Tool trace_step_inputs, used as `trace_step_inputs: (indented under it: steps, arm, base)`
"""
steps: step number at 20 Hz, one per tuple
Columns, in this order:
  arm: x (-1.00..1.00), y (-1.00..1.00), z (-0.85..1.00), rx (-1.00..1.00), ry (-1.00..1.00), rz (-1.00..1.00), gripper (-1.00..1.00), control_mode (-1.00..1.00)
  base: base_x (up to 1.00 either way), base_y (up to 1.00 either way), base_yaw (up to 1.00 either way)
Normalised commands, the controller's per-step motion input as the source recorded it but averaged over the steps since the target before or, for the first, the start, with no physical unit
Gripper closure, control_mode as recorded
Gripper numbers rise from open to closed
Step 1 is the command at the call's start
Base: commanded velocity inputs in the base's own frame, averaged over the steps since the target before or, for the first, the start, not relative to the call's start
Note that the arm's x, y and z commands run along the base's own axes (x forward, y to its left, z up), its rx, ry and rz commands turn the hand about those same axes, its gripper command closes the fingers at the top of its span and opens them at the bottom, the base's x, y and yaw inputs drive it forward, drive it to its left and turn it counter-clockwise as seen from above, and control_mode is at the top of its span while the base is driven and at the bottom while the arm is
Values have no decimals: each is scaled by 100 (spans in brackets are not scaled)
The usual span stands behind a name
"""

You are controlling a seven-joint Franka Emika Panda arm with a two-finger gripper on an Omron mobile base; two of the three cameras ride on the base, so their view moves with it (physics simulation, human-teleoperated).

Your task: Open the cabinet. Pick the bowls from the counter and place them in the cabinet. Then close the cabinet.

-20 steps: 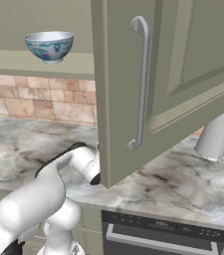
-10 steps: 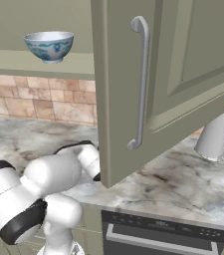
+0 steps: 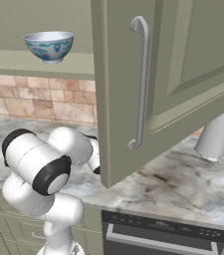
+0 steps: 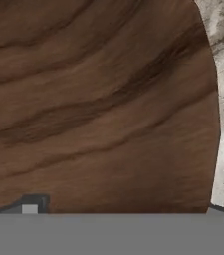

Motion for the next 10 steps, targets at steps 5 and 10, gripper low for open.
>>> trace_step_inputs:
  steps: [5,10]
  arm:
    - [45,0,-26,2,3,0,100,-100]
    - [9,-15,0,6,-5,-1,100,-100]
  base:
    - [0,0,0]
    - [0,0,0]
